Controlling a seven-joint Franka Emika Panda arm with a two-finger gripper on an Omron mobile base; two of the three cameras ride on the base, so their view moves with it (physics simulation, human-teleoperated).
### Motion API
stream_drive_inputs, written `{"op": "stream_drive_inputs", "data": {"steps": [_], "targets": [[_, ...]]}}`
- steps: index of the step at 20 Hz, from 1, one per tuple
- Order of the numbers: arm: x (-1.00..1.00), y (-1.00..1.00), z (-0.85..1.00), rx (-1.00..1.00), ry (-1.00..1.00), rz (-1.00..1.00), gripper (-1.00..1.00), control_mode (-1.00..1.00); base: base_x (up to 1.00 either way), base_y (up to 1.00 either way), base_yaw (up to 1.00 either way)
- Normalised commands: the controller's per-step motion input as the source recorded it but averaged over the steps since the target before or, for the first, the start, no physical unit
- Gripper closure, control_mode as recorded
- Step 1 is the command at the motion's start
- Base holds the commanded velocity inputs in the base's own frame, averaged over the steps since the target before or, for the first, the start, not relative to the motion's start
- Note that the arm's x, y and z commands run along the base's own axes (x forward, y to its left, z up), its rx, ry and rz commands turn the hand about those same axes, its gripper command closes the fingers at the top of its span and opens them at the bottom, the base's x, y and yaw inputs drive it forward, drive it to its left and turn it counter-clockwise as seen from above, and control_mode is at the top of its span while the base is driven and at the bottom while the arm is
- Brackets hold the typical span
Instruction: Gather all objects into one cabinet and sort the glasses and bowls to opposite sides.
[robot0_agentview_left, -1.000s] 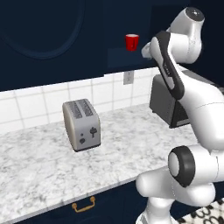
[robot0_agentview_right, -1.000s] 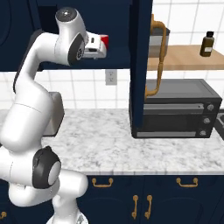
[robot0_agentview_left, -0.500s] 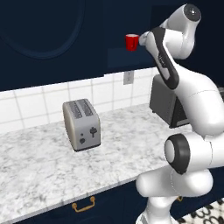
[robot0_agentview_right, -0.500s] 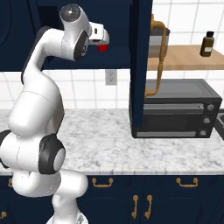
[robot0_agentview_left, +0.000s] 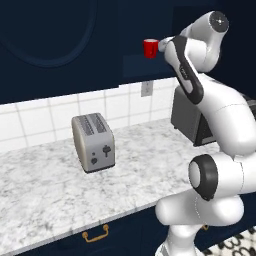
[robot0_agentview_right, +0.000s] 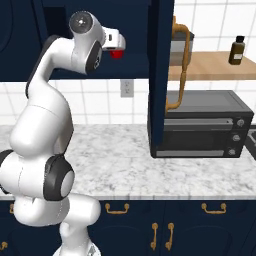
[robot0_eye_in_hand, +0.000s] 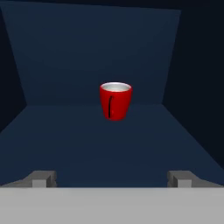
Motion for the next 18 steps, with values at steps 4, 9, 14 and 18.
{"op": "stream_drive_inputs", "data": {"steps": [4, 9, 14, 18], "targets": [[0.27, 0.0, 0.0, 0.01, -0.14, -0.05, -1.0, -1.0, 0.0, 0.0, 0.0], [0.08, 0.01, 0.0, 0.0, -0.05, -0.08, -1.0, -1.0, 0.0, 0.0, 0.0], [0.0, 0.07, 0.0, 0.0, 0.0, -0.09, -1.0, -1.0, 0.0, 0.0, 0.0], [0.0, 0.0, 0.0, 0.0, 0.0, -0.03, -1.0, -1.0, 0.0, 0.0, 0.0]]}}
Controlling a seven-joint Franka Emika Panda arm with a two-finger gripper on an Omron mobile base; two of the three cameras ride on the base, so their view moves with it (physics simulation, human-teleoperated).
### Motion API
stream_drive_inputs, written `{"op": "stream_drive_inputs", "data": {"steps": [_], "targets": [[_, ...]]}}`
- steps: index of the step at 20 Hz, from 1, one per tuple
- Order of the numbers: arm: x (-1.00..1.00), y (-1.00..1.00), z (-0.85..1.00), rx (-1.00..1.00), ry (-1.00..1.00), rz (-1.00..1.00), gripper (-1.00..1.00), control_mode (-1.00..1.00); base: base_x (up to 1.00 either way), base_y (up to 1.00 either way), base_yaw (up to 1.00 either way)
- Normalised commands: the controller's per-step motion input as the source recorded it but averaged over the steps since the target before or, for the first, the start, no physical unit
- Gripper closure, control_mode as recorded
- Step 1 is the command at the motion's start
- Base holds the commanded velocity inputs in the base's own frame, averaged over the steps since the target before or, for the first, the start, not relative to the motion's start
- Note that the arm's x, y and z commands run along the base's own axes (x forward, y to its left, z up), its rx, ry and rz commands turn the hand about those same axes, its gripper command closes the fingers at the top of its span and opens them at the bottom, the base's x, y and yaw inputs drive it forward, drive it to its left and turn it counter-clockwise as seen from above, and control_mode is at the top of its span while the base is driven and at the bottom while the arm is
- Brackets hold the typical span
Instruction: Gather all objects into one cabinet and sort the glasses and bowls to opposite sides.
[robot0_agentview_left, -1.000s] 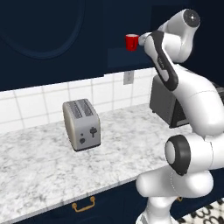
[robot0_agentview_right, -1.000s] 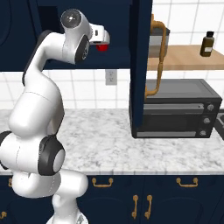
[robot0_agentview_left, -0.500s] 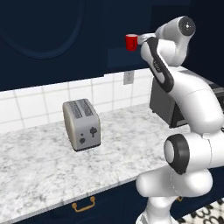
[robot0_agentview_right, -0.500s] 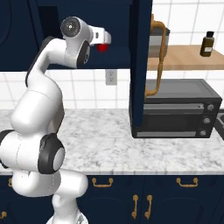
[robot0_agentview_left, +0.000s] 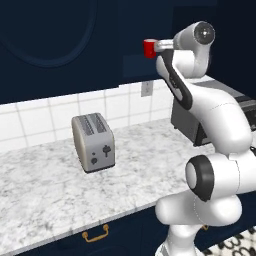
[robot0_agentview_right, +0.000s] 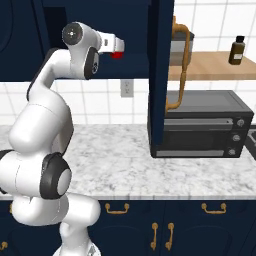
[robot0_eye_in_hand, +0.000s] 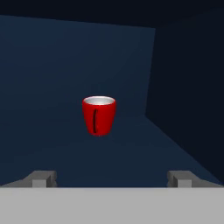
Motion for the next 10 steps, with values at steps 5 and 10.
{"op": "stream_drive_inputs", "data": {"steps": [5, 10], "targets": [[0.0, 0.0, 0.0, 0.0, 0.0, 0.0, -1.0, -1.0, 0.0, 0.0, 0.0], [0.01, 0.0, 0.0, 0.0, 0.01, 0.0, -1.0, -1.0, 0.0, 0.0, 0.0]]}}
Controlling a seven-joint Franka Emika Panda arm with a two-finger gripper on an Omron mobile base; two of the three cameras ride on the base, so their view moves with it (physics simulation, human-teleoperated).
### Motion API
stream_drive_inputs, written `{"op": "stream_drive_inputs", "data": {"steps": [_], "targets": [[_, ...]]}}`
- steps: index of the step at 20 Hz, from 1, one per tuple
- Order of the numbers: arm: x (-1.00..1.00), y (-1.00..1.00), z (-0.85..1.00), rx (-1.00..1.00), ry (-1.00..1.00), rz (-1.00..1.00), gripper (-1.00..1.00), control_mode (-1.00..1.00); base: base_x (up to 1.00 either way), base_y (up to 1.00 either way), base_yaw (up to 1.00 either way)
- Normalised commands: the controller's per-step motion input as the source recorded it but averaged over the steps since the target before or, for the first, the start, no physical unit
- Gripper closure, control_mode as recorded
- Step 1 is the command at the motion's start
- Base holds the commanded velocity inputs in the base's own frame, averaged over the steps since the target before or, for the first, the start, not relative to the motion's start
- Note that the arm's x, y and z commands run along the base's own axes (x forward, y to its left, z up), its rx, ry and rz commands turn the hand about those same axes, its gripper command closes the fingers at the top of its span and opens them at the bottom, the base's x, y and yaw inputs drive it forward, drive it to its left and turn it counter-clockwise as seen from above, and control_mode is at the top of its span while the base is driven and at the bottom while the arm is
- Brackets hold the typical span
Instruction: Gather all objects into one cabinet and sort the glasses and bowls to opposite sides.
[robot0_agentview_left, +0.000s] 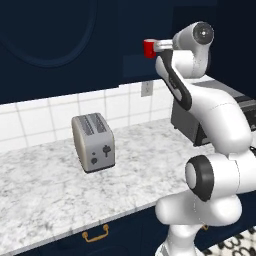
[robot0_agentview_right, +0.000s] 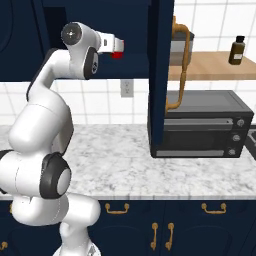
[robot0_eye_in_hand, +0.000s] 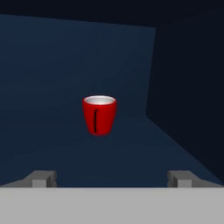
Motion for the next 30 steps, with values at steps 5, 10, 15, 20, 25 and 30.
{"op": "stream_drive_inputs", "data": {"steps": [5, 10, 15, 20, 25, 30], "targets": [[0.11, 0.02, 0.0, 0.0, 0.03, 0.0, -1.0, -1.0, 0.0, 0.0, 0.0], [0.18, 0.23, 0.0, 0.0, 0.0, 0.0, -1.0, -1.0, 0.0, 0.0, 0.0], [0.32, 0.06, 0.0, 0.0, 0.0, 0.0, -1.0, -1.0, 0.0, 0.0, 0.0], [0.58, 0.0, 0.0, 0.0, 0.0, 0.0, -1.0, -1.0, 0.0, 0.0, 0.0], [0.56, 0.02, 0.0, 0.0, 0.0, 0.0, -1.0, -1.0, 0.0, 0.0, 0.0], [0.5, 0.09, 0.0, 0.0, 0.0, 0.0, -1.0, -1.0, 0.0, 0.0, 0.0]]}}
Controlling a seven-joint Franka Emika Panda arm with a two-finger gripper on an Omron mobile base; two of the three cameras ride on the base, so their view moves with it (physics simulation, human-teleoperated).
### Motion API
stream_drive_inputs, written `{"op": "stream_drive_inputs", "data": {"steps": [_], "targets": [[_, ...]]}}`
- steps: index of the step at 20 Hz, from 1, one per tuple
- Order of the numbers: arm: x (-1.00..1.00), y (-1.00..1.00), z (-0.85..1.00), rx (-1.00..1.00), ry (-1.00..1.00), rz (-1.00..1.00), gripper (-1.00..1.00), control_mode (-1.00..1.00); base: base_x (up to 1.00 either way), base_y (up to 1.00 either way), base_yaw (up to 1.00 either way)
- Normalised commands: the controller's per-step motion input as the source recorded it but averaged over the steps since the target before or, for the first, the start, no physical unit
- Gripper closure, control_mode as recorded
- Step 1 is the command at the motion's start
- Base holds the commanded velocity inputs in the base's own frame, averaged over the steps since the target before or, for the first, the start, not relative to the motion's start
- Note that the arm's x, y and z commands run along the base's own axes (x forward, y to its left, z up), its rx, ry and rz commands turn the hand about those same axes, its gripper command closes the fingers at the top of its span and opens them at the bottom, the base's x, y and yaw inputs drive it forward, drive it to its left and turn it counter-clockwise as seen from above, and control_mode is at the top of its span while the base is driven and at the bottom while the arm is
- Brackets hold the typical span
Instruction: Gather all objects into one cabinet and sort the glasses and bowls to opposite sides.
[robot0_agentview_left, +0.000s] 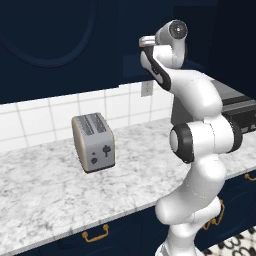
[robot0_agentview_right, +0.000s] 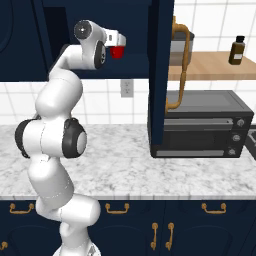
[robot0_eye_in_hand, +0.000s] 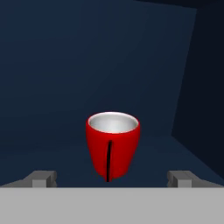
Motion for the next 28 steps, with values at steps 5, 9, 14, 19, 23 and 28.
{"op": "stream_drive_inputs", "data": {"steps": [5, 9, 14, 19, 23, 28], "targets": [[0.43, 0.04, 0.0, 0.0, 0.02, 0.0, -1.0, -1.0, 0.0, 0.0, 0.0], [0.17, 0.0, -0.09, 0.0, 0.14, 0.0, -1.0, -1.0, 0.0, 0.0, 0.0], [0.08, 0.0, -0.23, 0.0, 0.13, 0.0, -1.0, -1.0, 0.0, 0.0, 0.0], [0.12, 0.0, -0.02, 0.0, 0.03, 0.0, -1.0, -1.0, 0.0, 0.0, 0.0], [0.22, 0.0, 0.0, 0.0, 0.0, 0.0, -1.0, -1.0, 0.0, 0.0, 0.0], [0.12, 0.0, 0.0, 0.0, 0.0, -0.01, -1.0, -1.0, 0.0, 0.0, 0.0]]}}
